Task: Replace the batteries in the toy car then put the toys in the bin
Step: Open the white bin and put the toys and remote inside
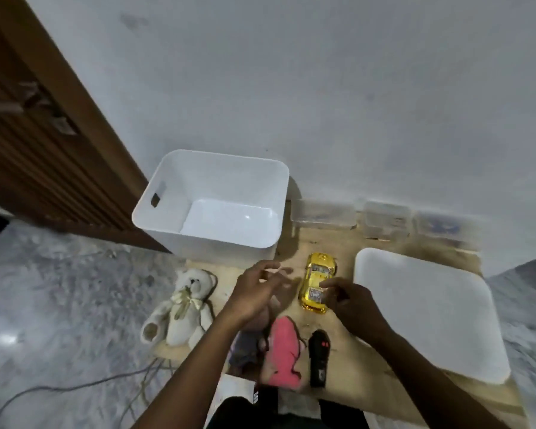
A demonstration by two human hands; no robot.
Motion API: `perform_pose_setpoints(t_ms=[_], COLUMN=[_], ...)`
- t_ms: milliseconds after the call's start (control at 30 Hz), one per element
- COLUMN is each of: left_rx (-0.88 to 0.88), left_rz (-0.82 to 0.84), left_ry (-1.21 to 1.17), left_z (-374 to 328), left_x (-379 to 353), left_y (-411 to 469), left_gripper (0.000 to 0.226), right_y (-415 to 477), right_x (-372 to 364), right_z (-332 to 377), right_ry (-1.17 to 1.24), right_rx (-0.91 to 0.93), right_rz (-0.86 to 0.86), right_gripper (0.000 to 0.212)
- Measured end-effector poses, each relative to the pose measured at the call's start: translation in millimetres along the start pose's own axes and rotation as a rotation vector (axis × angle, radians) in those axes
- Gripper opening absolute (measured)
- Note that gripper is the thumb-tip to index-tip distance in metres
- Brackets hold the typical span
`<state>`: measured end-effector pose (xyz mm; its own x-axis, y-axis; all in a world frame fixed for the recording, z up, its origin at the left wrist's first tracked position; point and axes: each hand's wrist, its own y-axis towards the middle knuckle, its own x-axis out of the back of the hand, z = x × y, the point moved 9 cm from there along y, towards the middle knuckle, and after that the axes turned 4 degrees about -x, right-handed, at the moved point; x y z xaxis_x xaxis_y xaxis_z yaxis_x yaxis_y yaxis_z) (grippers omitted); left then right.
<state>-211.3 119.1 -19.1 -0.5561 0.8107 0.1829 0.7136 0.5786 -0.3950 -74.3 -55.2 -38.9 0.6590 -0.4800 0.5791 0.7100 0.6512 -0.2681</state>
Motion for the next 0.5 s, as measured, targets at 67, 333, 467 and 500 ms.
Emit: perform_pose_setpoints(t_ms=[67,333,467,500], left_rx=[-0.036,0.176,0.318,0.324], left_rz=[-0.118,-0.345,-0.189,-0.187], left_ry=[0.111,0.83,0.91,0.934], left_z=[13,93,122,123], left_x=[44,158,160,161], left_y=[-9,-20,-11,-9], left_gripper=[0.021,0.075,0.097,0.099], right_y=[0,11,18,18], right_x=[-46,-161,-185,-190], right_z=[27,68,71,71], right_ry=[-0.063,-0.559,-0.677,-0.688], right_rx=[0.077,0.102,0.078,0.072], right_rz=[0.125,0.301,0.35,0.36], right_gripper=[0.017,0.092,0.097,0.096])
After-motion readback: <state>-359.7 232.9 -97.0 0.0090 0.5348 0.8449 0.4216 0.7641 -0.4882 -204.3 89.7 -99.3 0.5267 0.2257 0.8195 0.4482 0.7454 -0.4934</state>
